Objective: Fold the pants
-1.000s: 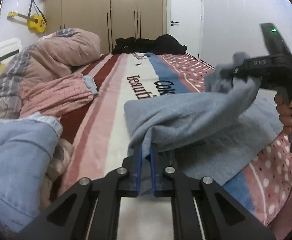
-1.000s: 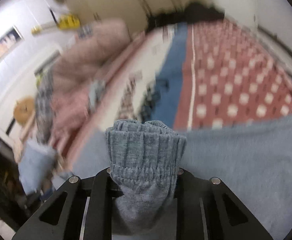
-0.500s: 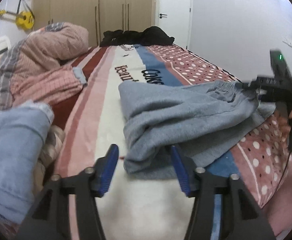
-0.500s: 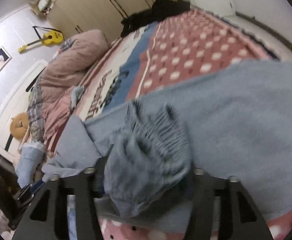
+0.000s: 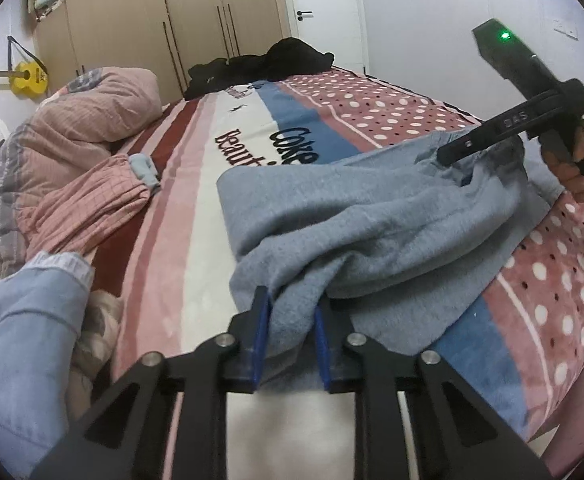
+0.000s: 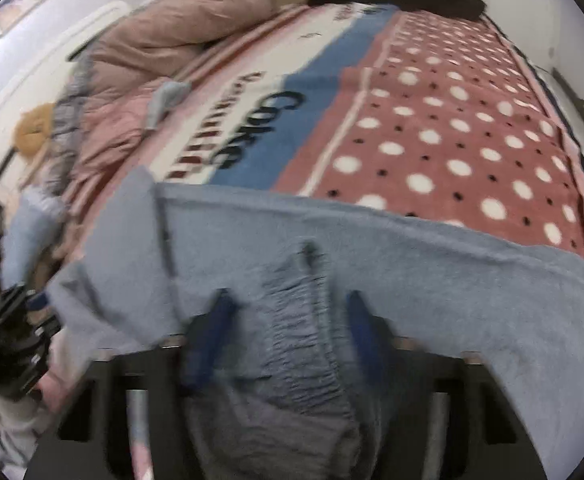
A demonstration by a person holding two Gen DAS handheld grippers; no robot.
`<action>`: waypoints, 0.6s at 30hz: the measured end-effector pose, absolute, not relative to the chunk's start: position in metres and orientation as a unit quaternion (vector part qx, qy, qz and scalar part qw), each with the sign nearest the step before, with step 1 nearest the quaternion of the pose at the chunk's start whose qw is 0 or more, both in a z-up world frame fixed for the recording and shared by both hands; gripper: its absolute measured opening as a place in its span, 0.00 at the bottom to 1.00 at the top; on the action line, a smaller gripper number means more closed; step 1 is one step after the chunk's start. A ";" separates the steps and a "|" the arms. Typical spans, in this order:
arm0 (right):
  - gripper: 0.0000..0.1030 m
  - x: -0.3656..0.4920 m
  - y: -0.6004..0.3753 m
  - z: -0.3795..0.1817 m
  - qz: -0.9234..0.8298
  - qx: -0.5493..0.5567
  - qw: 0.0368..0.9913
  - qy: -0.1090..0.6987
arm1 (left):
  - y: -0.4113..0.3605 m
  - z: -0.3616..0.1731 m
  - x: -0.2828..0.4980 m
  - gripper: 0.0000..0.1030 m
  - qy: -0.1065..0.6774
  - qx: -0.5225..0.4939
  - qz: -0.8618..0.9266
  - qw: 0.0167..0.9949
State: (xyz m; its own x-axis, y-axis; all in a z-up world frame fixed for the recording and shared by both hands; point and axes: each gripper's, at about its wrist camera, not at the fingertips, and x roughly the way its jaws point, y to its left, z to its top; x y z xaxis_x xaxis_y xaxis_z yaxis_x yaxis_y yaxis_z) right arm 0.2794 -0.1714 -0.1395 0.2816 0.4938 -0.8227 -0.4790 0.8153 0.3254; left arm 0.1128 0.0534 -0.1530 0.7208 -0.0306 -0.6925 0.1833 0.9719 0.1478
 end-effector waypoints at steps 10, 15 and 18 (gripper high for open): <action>0.05 0.231 -0.184 -0.115 0.367 0.005 0.792 0.487 | 0.060 -0.161 0.092 0.06 0.382 0.075 -0.055 0.919; 0.22 0.233 -0.177 -0.119 0.331 -0.031 0.805 0.491 | 0.060 -0.156 0.090 0.13 0.368 0.075 -0.061 0.925; 0.53 0.250 -0.178 -0.125 0.311 -0.021 0.811 0.496 | 0.068 -0.143 0.092 0.47 0.353 0.068 -0.079 0.930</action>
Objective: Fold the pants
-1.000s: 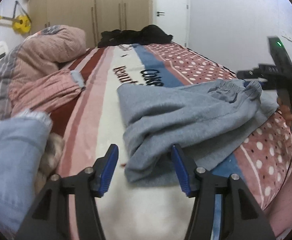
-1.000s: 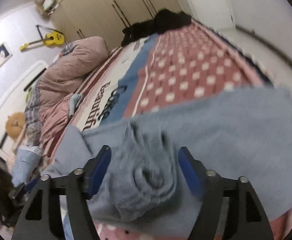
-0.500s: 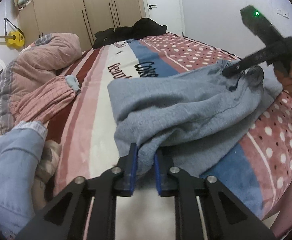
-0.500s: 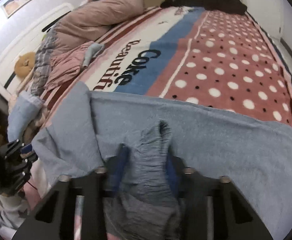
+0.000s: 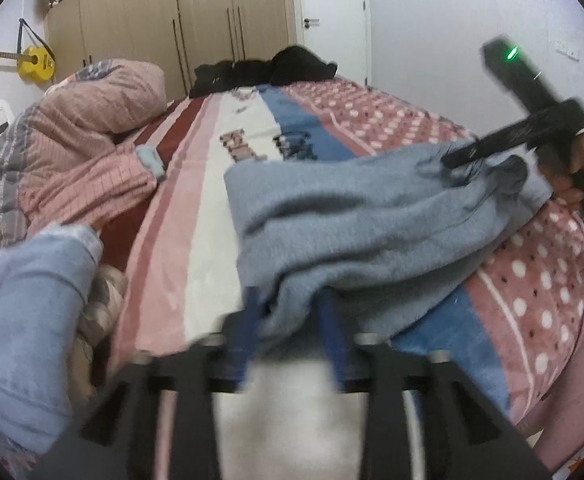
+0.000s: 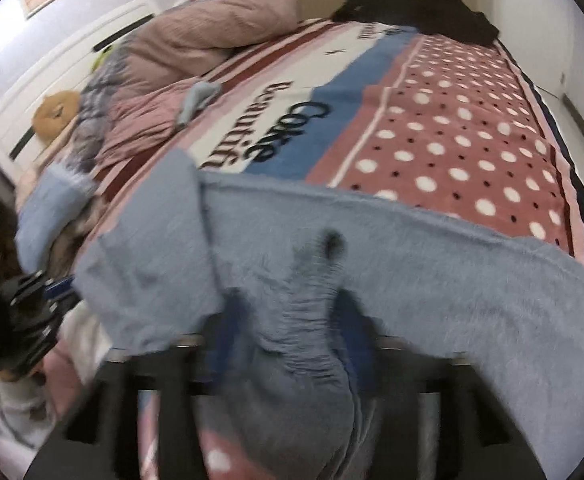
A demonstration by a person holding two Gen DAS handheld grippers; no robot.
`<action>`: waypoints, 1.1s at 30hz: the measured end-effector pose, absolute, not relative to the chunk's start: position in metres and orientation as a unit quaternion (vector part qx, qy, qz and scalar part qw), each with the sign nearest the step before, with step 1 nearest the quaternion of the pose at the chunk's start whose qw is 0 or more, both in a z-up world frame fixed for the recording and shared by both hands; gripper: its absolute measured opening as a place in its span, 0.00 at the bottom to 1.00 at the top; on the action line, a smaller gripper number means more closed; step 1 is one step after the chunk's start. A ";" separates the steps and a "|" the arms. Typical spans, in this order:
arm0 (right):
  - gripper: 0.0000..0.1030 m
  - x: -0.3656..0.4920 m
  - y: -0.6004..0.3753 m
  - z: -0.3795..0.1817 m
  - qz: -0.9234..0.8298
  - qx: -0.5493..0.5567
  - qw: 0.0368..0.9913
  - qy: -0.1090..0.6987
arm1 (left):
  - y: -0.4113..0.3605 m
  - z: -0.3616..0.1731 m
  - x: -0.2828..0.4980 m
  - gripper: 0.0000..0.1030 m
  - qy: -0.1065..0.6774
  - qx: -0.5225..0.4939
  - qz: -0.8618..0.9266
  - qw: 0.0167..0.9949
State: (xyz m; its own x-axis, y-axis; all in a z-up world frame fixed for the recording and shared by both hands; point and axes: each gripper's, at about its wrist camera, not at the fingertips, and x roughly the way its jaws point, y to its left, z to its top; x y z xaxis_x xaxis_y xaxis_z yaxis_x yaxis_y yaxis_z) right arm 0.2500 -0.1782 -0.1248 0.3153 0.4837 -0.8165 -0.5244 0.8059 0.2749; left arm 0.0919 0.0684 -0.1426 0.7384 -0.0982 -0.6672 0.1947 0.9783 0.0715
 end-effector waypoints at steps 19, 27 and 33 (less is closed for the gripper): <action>0.03 0.221 -0.150 -0.098 0.355 -0.044 0.825 0.437 | 0.049 -0.163 0.107 0.10 0.393 0.115 -0.112 0.905; 0.03 0.264 -0.171 -0.078 0.238 0.004 0.876 0.419 | 0.050 -0.170 0.088 0.08 0.392 0.098 -0.098 0.910; 0.14 0.284 -0.187 -0.131 0.212 0.029 0.835 0.507 | 0.050 -0.169 0.088 0.10 0.389 0.099 -0.100 0.911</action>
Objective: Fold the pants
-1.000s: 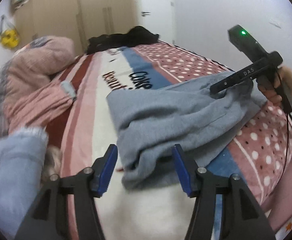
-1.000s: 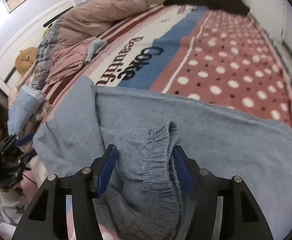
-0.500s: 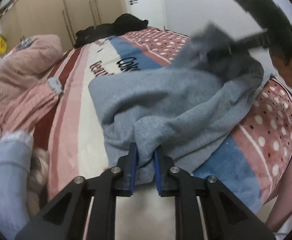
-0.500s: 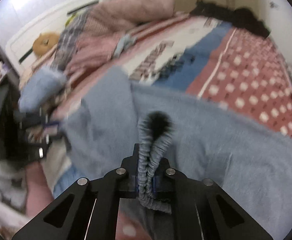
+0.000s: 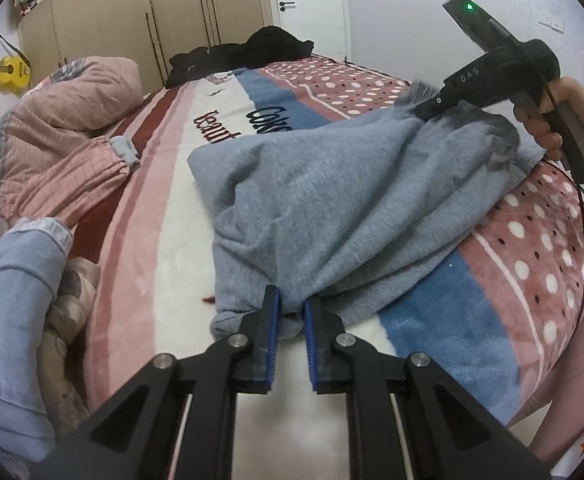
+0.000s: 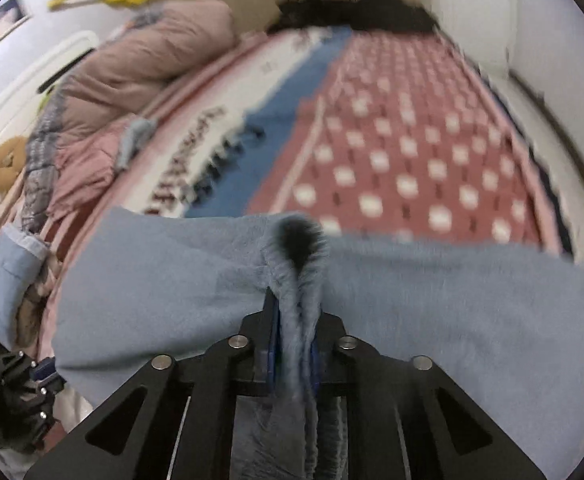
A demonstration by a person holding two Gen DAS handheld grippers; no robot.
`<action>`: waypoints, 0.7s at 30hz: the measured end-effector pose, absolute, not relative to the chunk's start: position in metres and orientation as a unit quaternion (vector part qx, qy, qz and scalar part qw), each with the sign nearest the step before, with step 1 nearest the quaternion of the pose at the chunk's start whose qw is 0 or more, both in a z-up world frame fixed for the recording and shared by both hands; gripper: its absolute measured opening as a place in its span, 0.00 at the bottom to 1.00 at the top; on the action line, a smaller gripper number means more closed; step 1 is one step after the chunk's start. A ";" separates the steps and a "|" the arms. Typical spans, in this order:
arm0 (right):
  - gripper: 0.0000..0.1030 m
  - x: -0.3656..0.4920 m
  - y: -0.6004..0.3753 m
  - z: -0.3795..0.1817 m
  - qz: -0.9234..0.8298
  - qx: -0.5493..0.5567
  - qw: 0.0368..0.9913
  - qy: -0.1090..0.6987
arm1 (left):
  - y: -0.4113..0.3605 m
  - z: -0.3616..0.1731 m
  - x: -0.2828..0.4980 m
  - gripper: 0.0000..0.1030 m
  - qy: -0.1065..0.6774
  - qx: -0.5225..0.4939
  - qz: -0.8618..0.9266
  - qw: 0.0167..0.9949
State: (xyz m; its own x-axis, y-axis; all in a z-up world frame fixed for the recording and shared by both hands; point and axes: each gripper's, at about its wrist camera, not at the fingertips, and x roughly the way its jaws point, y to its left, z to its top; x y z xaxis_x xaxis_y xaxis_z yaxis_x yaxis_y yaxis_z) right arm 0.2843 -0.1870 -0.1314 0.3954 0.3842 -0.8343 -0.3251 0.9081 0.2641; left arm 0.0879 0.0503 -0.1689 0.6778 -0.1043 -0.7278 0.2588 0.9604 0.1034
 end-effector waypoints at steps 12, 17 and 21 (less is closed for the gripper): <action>0.45 0.266 -0.255 -0.137 0.268 0.167 0.790 0.525 | 0.072 -0.139 0.081 0.21 0.365 0.043 -0.111 0.923; 0.23 0.256 -0.259 -0.146 0.260 0.183 0.801 0.508 | 0.078 -0.137 0.084 0.21 0.366 0.033 -0.100 0.925; 0.23 0.250 -0.267 -0.134 0.214 0.135 0.841 0.478 | 0.080 -0.136 0.084 0.21 0.366 0.032 -0.100 0.925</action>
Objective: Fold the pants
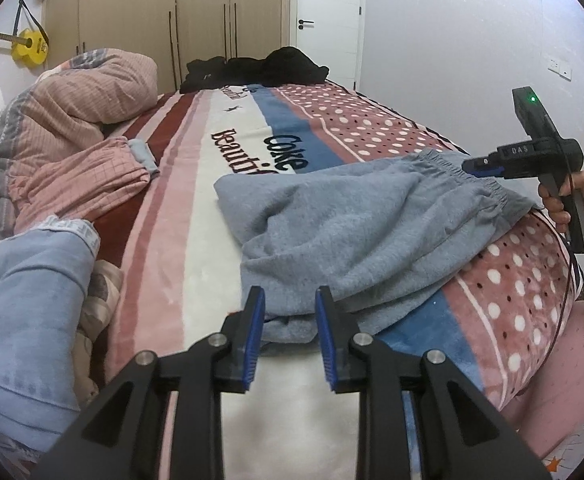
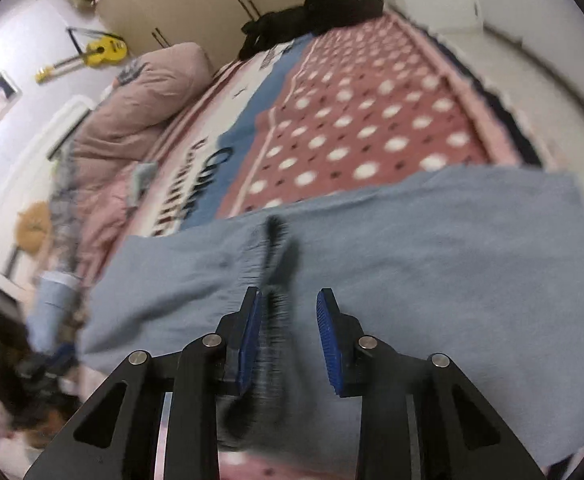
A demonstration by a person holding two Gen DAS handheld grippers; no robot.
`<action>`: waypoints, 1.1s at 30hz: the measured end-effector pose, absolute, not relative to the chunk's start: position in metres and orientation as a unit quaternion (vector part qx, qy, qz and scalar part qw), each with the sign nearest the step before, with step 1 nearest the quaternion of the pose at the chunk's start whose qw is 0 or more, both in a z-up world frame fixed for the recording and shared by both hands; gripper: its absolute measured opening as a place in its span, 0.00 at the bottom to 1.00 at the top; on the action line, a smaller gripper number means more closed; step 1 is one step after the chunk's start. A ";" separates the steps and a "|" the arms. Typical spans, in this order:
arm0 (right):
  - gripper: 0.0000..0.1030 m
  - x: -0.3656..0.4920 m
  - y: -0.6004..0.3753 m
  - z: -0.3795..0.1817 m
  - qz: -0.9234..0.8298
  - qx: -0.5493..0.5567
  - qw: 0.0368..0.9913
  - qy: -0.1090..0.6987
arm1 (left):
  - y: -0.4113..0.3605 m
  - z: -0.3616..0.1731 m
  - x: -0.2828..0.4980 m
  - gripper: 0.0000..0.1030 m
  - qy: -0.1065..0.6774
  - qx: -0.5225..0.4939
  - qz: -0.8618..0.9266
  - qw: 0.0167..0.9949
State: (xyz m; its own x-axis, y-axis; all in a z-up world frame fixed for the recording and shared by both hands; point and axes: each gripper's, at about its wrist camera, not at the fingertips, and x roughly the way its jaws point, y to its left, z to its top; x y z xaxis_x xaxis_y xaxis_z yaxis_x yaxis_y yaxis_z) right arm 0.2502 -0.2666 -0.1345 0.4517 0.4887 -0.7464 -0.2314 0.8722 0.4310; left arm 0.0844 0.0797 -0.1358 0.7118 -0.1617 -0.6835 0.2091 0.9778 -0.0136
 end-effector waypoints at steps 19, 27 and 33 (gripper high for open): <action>0.05 0.241 -0.201 -0.137 0.304 0.030 0.824 0.477 | 0.070 -0.136 0.090 0.21 0.373 0.033 -0.107 0.921; 0.04 0.263 -0.203 -0.122 0.239 0.032 0.862 0.445 | 0.060 -0.145 0.094 0.21 0.384 0.047 -0.111 0.916; 0.12 0.284 -0.207 -0.149 0.221 0.052 0.832 0.506 | 0.066 -0.150 0.095 0.25 0.392 0.041 -0.103 0.913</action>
State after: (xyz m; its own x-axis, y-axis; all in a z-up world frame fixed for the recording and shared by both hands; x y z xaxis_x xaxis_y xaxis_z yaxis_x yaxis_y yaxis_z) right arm 0.2836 -0.2070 -0.1489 0.3910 0.4208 -0.8186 -0.3146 0.8969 0.3108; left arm 0.0946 0.0658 -0.1499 0.6722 -0.1556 -0.7238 0.2201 0.9755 -0.0052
